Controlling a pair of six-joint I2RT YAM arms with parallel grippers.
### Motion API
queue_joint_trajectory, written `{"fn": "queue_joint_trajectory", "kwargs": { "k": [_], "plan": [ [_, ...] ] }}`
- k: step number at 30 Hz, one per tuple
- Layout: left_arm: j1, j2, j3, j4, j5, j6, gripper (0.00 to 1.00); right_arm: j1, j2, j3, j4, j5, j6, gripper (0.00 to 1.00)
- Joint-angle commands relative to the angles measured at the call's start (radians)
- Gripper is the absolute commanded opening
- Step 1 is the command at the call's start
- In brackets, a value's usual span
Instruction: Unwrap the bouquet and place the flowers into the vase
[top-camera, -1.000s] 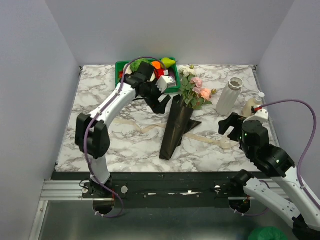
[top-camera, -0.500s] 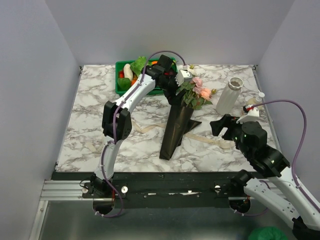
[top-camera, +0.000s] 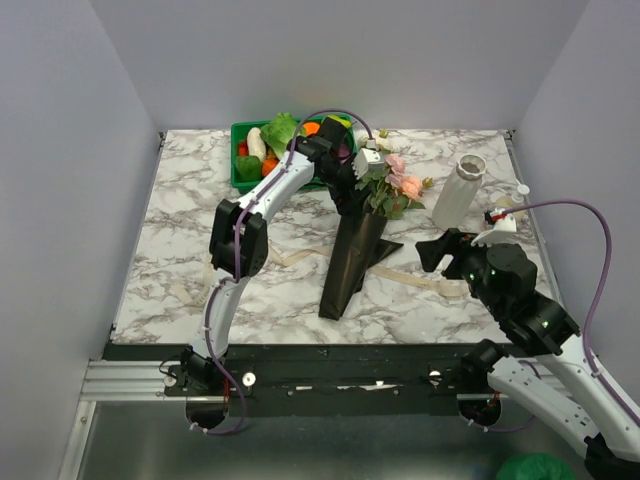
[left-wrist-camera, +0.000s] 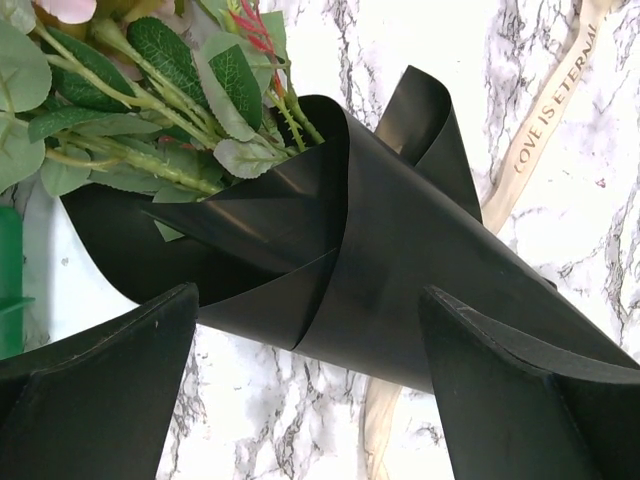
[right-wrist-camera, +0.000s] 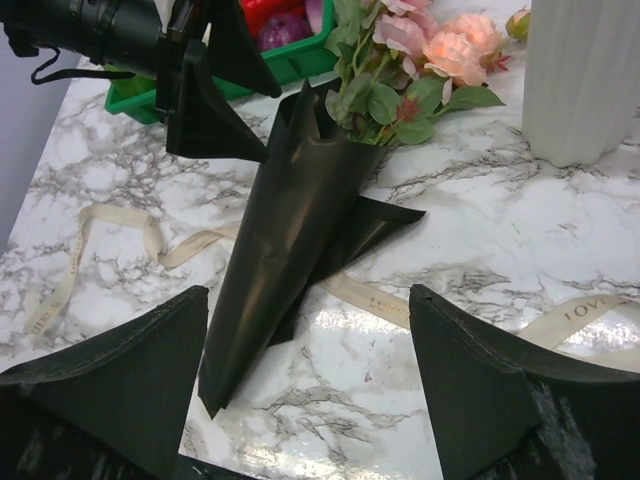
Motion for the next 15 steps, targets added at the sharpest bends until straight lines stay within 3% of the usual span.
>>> {"fn": "queue_joint_trajectory", "kwargs": {
  "k": [1,11,14,15],
  "plan": [
    [-0.002,0.040,0.005,0.009,0.060,0.011,0.99,-0.003,-0.013,-0.003,0.037,-0.049,-0.024,0.88],
    [-0.002,0.077,0.022,0.003,0.032,0.018,0.98,-0.002,-0.027,0.009,0.053,-0.096,-0.032,0.85],
    [-0.003,0.077,0.027,0.005,0.038,0.017,0.85,-0.003,-0.030,0.006,0.057,-0.112,-0.030,0.84],
    [-0.003,0.078,0.034,0.002,0.040,0.017,0.73,-0.002,-0.033,0.006,0.058,-0.118,-0.030,0.83]
  ]
}}
